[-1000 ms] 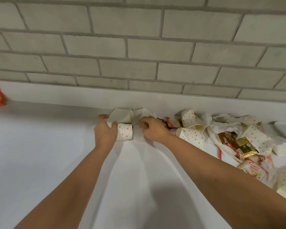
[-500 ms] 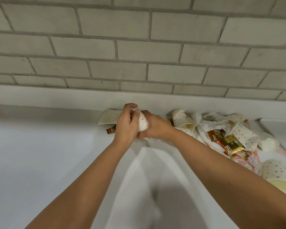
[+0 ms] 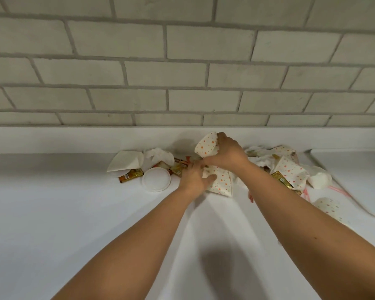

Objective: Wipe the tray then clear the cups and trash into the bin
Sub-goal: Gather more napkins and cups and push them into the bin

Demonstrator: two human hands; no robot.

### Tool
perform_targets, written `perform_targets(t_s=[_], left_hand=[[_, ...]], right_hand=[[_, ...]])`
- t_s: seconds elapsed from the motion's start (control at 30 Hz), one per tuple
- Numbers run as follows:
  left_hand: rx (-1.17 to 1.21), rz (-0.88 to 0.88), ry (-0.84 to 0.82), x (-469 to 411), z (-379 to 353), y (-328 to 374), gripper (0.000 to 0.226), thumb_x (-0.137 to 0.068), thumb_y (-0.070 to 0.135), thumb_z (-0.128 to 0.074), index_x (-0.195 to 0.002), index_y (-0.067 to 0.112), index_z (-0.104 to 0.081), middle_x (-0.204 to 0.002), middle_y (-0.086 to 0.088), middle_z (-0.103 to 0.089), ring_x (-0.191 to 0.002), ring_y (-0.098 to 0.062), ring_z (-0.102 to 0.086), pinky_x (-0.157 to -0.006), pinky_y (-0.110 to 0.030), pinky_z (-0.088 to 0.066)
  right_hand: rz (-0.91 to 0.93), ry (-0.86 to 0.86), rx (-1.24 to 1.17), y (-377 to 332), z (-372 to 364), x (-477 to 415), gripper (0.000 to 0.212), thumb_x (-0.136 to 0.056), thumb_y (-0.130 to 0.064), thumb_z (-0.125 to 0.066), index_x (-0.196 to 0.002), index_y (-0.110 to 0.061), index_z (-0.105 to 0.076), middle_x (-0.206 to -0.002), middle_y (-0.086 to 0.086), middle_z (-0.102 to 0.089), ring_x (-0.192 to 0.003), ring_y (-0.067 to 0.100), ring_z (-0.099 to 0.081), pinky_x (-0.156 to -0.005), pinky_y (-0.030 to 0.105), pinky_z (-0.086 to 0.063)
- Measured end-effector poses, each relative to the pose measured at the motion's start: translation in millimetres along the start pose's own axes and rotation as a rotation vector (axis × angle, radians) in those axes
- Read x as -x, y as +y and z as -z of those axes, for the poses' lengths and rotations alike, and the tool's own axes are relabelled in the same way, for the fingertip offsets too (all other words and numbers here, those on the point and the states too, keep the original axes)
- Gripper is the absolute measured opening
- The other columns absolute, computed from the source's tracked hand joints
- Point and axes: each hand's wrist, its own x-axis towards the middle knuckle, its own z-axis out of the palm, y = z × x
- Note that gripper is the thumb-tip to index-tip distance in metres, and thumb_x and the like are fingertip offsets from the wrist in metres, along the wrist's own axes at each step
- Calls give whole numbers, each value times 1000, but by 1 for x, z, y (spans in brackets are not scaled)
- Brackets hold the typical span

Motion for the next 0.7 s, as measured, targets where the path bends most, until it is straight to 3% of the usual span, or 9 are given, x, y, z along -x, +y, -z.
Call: perform_targets(t_s=[0.1,0.27,0.4,0.53,0.63,0.7], left_hand=[[-113,4,-107,0,-1,-4,69,-74,37,-72,-132,19,-41,-130,-5,-49,-123,-28,-44,-101,-43,-40],[-32,20,-183,10,19,2,57,-69,20,-79,-112,13,-43,-107,0,-52,-102,-19,-52,-82,-31,-45],[-48,25,-197,15,37,-4,59,-74,14,-74,-125,12,-44,-113,-2,-54,-105,-19,-53,-86,-32,-47],[148,137,52,16,56,-16,42,-86,14,-64,-125,7,-50,-124,-9,-58,-114,-25,-55,-95,-38,-47],[474,258,330,12,70,-22,36,-89,11,-60,-123,4,-51,-126,-11,-58,-115,-28,-55,-90,-34,-47],[726,219,354,13,75,-22,38,-88,3,-59,-125,3,-50,-126,-12,-58,-116,-27,-55,-90,-35,-48]], right_hand=[[-19,-27,0,8,3,3,90,-64,-41,-80,-134,-10,-34,-124,7,-52,-113,26,-52,-80,33,-48],[-33,-75,-39,14,4,8,92,-66,-38,-80,-138,-9,-31,-129,8,-51,-118,27,-50,-84,32,-46],[-38,-106,-97,16,3,11,88,-70,-36,-78,-139,-9,-31,-133,8,-49,-122,26,-47,-84,29,-42],[-42,-133,-200,18,4,16,86,-72,-33,-78,-140,-13,-30,-135,5,-46,-124,24,-44,-83,27,-39],[-42,-239,-323,16,-2,23,90,-69,-30,-80,-142,-17,-29,-136,1,-45,-125,21,-44,-90,27,-41],[-41,-365,-347,12,-10,28,94,-68,-30,-81,-144,-22,-25,-136,-2,-45,-123,20,-45,-97,31,-44]])
